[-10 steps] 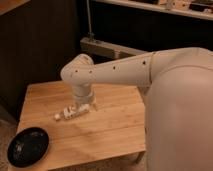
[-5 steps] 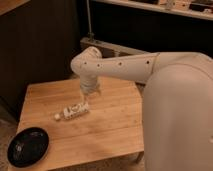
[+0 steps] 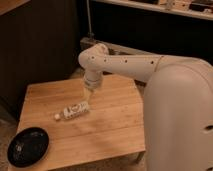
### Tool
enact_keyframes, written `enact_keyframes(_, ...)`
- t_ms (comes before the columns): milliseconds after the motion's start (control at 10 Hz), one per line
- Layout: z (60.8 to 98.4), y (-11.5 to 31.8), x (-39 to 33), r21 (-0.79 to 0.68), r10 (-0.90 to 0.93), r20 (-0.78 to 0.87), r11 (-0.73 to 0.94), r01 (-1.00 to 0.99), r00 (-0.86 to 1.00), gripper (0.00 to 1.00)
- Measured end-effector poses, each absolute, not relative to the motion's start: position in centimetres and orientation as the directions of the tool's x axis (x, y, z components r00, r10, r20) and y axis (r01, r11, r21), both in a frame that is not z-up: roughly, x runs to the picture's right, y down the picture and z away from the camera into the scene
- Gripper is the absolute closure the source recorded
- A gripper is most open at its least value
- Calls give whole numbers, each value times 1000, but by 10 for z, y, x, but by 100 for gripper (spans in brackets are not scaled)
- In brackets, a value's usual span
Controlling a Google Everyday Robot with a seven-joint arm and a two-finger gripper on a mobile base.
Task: Place the bottle in the ceramic bowl
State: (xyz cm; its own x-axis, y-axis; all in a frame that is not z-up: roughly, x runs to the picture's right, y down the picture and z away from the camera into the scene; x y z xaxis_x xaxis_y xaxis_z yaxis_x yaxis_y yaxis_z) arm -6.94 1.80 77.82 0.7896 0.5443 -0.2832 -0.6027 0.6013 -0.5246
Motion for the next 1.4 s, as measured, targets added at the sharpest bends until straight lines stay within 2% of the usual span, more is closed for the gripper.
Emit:
enact_keyframes(200, 778, 20, -71, -518, 550, -275, 606, -604, 788, 35)
enact_keyframes(400, 782, 23, -69, -515, 553, -188, 648, -561, 812, 35)
enact_keyframes(600, 775, 28, -71, -542, 470, 66, 758, -363, 880, 35)
enact_keyframes(900, 764, 33, -77, -518, 346, 312, 843, -147, 885, 35)
enact_keyframes(1100, 757, 32, -80, -476, 287, 408, 877, -66, 867, 35)
enact_keyframes(1400, 757, 31, -80, -463, 267, 427, 885, -45, 864, 35)
